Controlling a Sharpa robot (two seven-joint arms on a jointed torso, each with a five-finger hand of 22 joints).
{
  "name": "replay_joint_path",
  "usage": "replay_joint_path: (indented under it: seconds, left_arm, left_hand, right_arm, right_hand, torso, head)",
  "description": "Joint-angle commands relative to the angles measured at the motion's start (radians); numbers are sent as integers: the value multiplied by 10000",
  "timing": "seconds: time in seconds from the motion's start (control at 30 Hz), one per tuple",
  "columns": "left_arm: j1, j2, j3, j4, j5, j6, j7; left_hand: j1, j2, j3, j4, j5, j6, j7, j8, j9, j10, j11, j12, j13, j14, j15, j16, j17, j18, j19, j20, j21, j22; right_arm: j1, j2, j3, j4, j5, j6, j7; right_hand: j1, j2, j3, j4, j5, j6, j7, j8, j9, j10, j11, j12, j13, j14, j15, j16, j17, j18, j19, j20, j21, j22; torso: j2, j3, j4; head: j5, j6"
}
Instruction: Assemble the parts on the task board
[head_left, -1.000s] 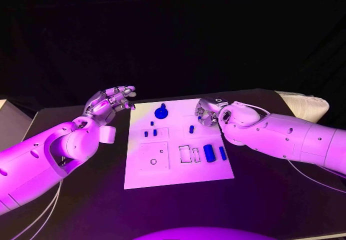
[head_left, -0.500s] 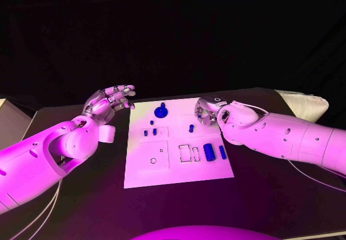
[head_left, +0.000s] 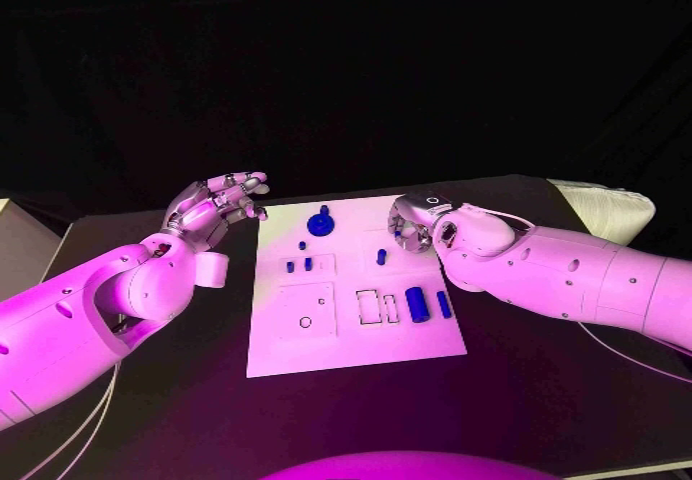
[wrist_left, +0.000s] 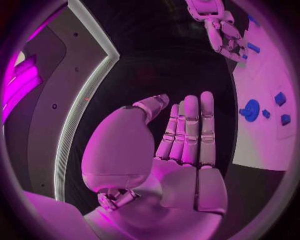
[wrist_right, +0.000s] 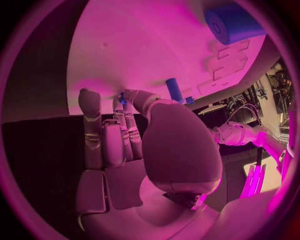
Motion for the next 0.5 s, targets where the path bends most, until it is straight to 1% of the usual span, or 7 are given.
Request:
replay_joint_path:
  seconds: [0.03, 0.1, 0.17, 0.27, 0.3, 0.4, 0.5]
  left_arm:
    - [-10, 2, 9, 33, -118, -14, 43]
    - [-14, 0, 9, 32, -126, -26, 38]
    - [-18, -2, 9, 31, -137, -37, 30]
    - [-24, -3, 9, 27, -146, -47, 21]
    - [-25, -3, 9, 27, -148, -49, 19]
    - [-30, -5, 9, 26, -153, -60, 14]
    - [-34, -10, 9, 24, -161, -70, 5]
  left_hand:
    - [17, -7, -39, 3, -33, -46, 9, -7, -1, 43, -7, -49, -14, -38, 21, -47, -15, 66, 46, 5, -63, -8]
    - [26, -10, -45, 6, -34, -56, 15, -12, -3, 32, -3, -56, -20, -38, 23, -50, -17, 65, 56, 5, -77, -20]
    - [26, -10, -45, 6, -34, -56, 15, -12, -3, 32, -3, -56, -20, -38, 23, -50, -17, 65, 56, 5, -77, -20]
    - [26, -10, -45, 6, -34, -56, 15, -12, -3, 32, -3, -56, -20, -38, 23, -50, -17, 65, 56, 5, -77, -20]
    - [32, -8, -47, 11, -34, -60, 18, -14, -4, 25, 0, -60, -25, -39, 25, -53, -18, 65, 62, 5, -86, -28]
    - [32, -8, -47, 11, -34, -60, 18, -14, -4, 25, 0, -60, -25, -39, 25, -53, -18, 65, 62, 5, -86, -28]
    - [32, -8, -47, 11, -34, -60, 18, -14, -4, 25, 0, -60, -25, -39, 25, -53, -18, 65, 62, 5, -86, -28]
  right_arm:
    - [-160, -39, -106, -4, -105, 730, -237]
    - [-163, -43, -107, 16, -143, 657, -264]
    - [-168, -48, -107, 40, -189, 506, -307]
    - [-179, -59, -107, 72, -245, 216, -370]
    - [-182, -63, -107, 82, -260, 129, -385]
    - [-190, -73, -107, 108, -288, -85, -401]
    - [-197, -80, -107, 132, -301, -272, -391]
  right_hand:
    - [129, -27, 93, -59, -7, -7, 36, 32, 16, 33, 21, -72, -29, 475, -62, 61, 15, -159, 26, -22, 92, 75]
    - [223, 7, 206, -184, 9, 6, 46, 50, 35, 102, 16, -76, -41, 474, -78, 92, 30, -169, 25, -40, 227, 222]
    - [393, 101, 439, -404, -245, 51, 47, 84, 62, 249, -2, -63, -47, 467, -115, 122, 33, -191, 17, -81, 484, 495]
    - [496, 231, 691, -628, -370, 205, -5, 177, 113, 586, -79, 17, 5, 475, -182, 186, 69, -240, 46, -130, 922, 968]
    - [476, 279, 757, -690, -483, 257, -31, 211, 135, 711, -110, 31, 38, 481, -205, 218, 90, -259, 46, -147, 1071, 1136]
    - [445, 330, 822, -747, -634, 283, -48, 232, 153, 782, -128, 15, 62, 490, -216, 262, 126, -284, 65, -154, 1234, 1327]
    - [434, 347, 850, -776, -694, 297, -55, 243, 161, 810, -136, 7, 72, 497, -219, 288, 150, -292, 70, -157, 1293, 1397]
  torso:
    - [0, 3, 1]
    - [2, 2, 1]
    - [3, 2, -4]
    - [1, 4, -5]
    - [0, 3, -3]
    - [1, 1, -2]
    - [3, 1, -5]
  head:
    - [-20, 8]
    - [-23, 7]
    - [-28, 9]
    - [-33, 10]
    - [-35, 13]
    - [-39, 12]
    - [-43, 14]
